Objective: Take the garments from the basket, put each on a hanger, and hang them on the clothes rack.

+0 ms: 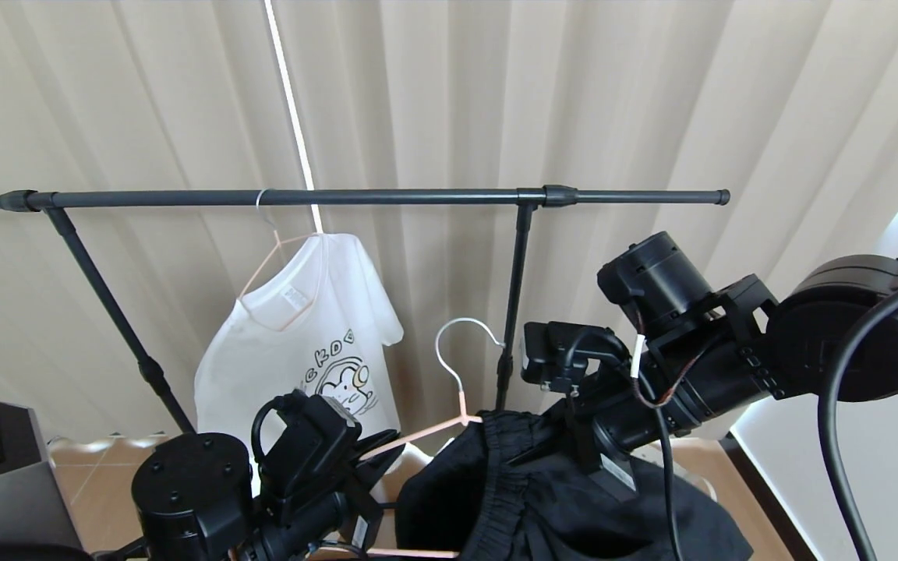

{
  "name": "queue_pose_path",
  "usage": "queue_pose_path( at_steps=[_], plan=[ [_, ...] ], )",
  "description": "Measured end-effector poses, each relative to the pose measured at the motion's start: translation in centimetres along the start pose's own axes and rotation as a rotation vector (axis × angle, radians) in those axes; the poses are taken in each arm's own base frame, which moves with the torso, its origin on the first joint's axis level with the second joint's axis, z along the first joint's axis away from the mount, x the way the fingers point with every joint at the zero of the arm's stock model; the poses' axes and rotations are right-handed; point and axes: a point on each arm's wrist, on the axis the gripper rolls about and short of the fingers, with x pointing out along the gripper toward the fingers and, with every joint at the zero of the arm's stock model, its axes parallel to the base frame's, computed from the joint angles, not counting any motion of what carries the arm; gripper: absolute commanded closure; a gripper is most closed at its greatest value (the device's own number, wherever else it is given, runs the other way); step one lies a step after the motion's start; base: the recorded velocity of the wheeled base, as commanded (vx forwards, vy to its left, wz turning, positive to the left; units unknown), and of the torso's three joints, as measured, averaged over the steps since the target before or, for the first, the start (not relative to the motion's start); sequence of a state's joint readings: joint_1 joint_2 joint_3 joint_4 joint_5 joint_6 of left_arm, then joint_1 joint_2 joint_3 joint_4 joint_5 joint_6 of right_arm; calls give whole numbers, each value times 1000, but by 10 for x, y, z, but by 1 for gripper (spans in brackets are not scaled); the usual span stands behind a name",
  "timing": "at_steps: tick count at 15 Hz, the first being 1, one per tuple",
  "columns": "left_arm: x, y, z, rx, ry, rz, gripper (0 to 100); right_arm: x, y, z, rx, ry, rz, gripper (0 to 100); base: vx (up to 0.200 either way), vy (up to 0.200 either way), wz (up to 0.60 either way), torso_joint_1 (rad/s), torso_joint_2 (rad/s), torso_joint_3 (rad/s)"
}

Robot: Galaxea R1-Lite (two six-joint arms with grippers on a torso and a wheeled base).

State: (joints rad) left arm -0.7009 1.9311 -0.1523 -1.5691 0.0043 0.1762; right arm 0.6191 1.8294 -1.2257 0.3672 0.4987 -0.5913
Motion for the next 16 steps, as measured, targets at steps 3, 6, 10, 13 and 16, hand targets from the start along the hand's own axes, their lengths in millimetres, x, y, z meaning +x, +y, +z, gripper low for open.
queue_pose_path(
  at_steps=[3,6,10,13,16],
  plan=[
    [0,-1,0,-2,-4,-7,100,-3,1,1,-5,-8,-8,100,0,0,0,0,0,0],
    [0,-1,0,-12,-2,-9,100,-6,3,1,-6,-10,-10,100,0,0,0,0,0,0],
    [0,0,1,-17,-6,-6,100,-10,5,1,-11,-17,-15,100,0,0,0,0,0,0],
    [0,0,1,-17,-6,-5,0,-13,8,1,-15,-22,-16,100,0,0,0,0,0,0],
    [1,0,1,-24,-6,-5,0,-14,11,2,-21,-24,-16,100,0,0,0,0,0,0]
  ],
)
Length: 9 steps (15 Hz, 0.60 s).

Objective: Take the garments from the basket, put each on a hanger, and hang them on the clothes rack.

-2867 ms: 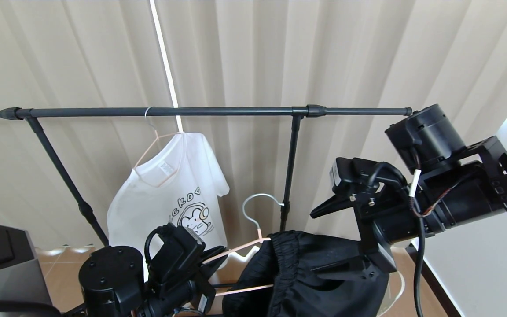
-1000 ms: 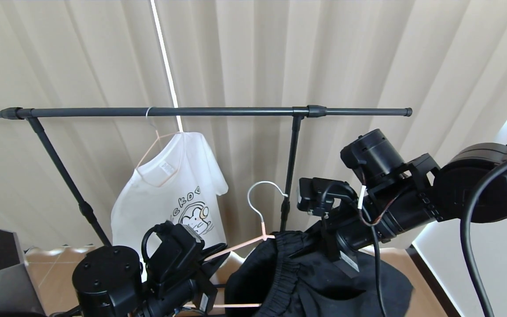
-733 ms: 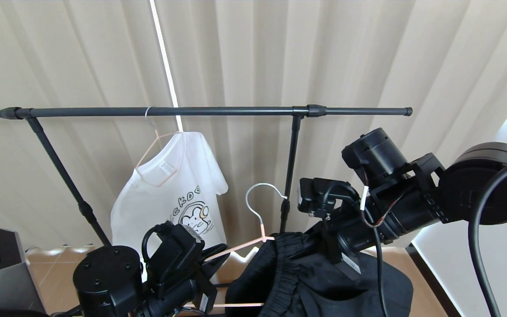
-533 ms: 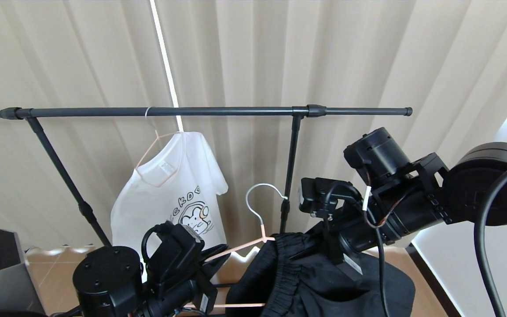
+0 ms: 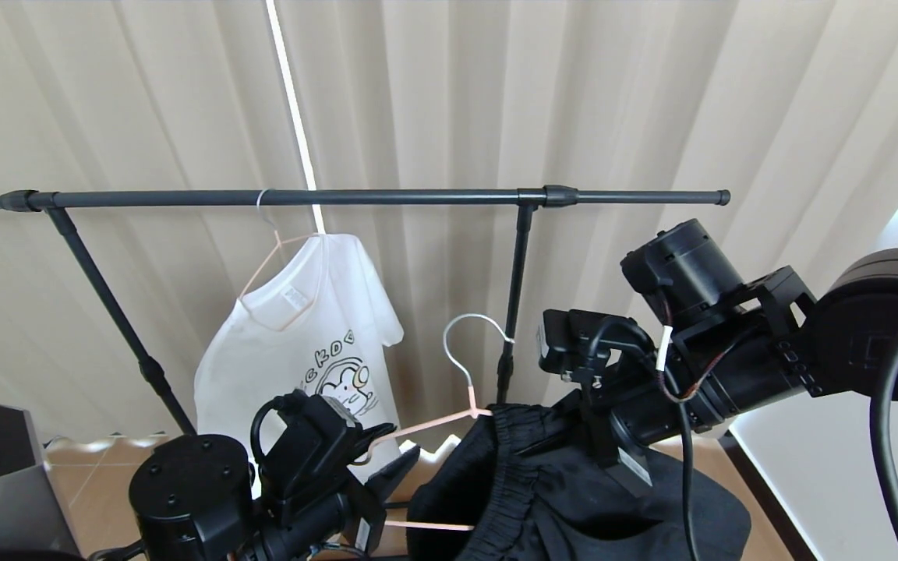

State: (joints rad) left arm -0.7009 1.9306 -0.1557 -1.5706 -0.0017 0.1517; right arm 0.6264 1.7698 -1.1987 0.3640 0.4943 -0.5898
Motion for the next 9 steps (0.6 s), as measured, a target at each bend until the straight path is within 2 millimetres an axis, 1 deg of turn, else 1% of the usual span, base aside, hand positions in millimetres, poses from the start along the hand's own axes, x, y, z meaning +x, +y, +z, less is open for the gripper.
queue_pose_path(
  at_steps=[7,9],
  plan=[
    [-1,0,3,-53,-15,-6,0,-7,5,-1,-5,-7,-7,100,0,0,0,0,0,0],
    [-5,0,9,-107,-46,-69,0,-11,5,-1,-5,-13,-15,100,0,0,0,0,0,0]
  ],
)
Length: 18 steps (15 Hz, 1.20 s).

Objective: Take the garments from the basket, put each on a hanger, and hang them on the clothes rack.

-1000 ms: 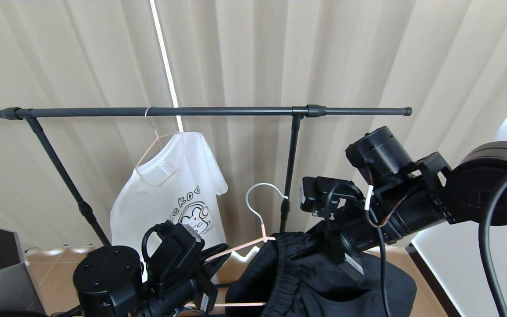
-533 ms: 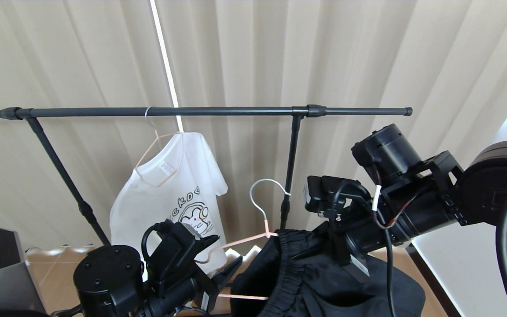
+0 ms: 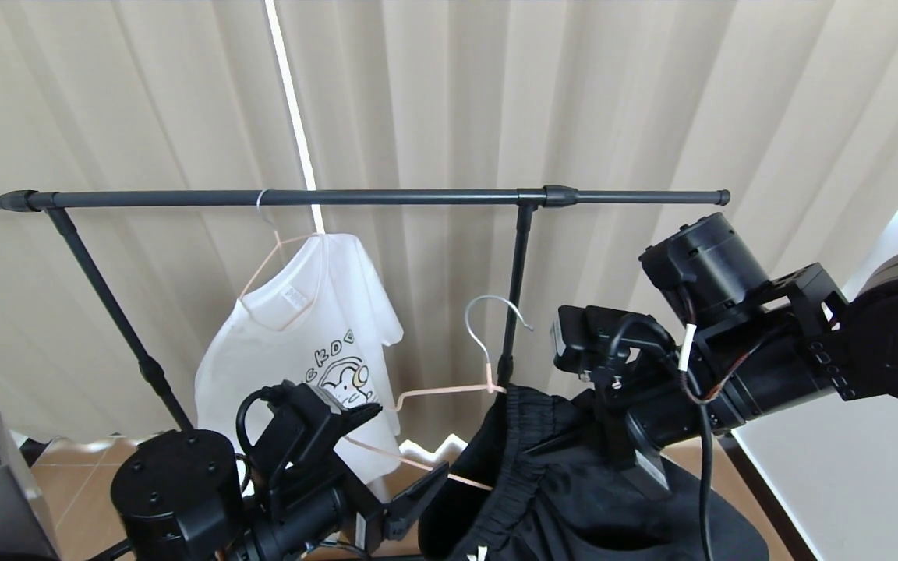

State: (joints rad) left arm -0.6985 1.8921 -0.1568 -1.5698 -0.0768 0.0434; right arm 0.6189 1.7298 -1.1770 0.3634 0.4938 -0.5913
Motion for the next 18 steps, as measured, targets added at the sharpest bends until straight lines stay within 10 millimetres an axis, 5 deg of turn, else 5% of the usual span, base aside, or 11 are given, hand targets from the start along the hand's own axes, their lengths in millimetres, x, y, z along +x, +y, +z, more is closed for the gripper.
queue_pose_path(
  at_steps=[7,13,18],
  plan=[
    [-10,7,12,-85,-56,-38,0,-14,-5,-9,25,-9,-47,100,0,0,0,0,0,0],
    [-18,28,31,-255,-133,-57,0,-20,-17,-28,-63,-193,-247,100,0,0,0,0,0,0],
    [-22,34,28,-426,280,73,0,-24,-1,-60,-102,-273,-335,100,0,0,0,0,0,0]
  ],
)
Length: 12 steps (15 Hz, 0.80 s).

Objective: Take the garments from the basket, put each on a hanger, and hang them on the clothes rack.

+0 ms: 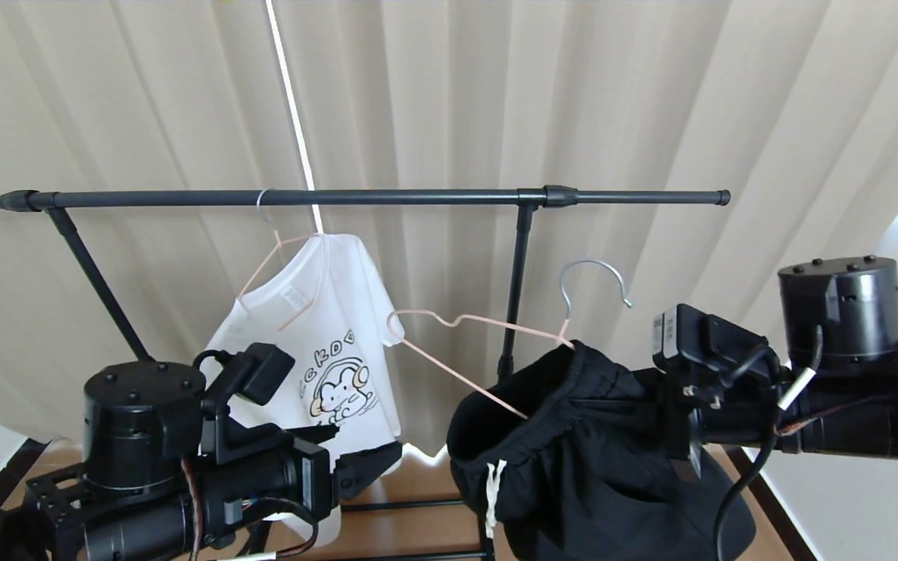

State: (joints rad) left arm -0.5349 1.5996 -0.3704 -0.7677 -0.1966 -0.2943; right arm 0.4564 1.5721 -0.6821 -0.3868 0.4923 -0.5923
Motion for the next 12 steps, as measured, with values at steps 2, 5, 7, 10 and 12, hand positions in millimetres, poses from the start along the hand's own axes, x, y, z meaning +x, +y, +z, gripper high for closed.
queue_pose_path(
  at_steps=[2,5,7,10,12],
  plan=[
    [-7,-9,16,-47,29,56,0,-8,10,-10,-21,-41,-30,100,0,0,0,0,0,0],
    [-4,-28,24,-36,28,102,0,-20,21,-17,-36,-69,-44,100,0,0,0,0,0,0],
    [11,-40,19,-5,56,115,0,-26,24,-16,-42,-78,-48,100,0,0,0,0,0,0],
    [36,-52,13,29,90,134,0,-30,26,-14,-50,-90,-55,100,0,0,0,0,0,0],
    [42,-54,9,39,112,132,0,-30,25,-11,-49,-100,-60,100,0,0,0,0,0,0]
  ],
)
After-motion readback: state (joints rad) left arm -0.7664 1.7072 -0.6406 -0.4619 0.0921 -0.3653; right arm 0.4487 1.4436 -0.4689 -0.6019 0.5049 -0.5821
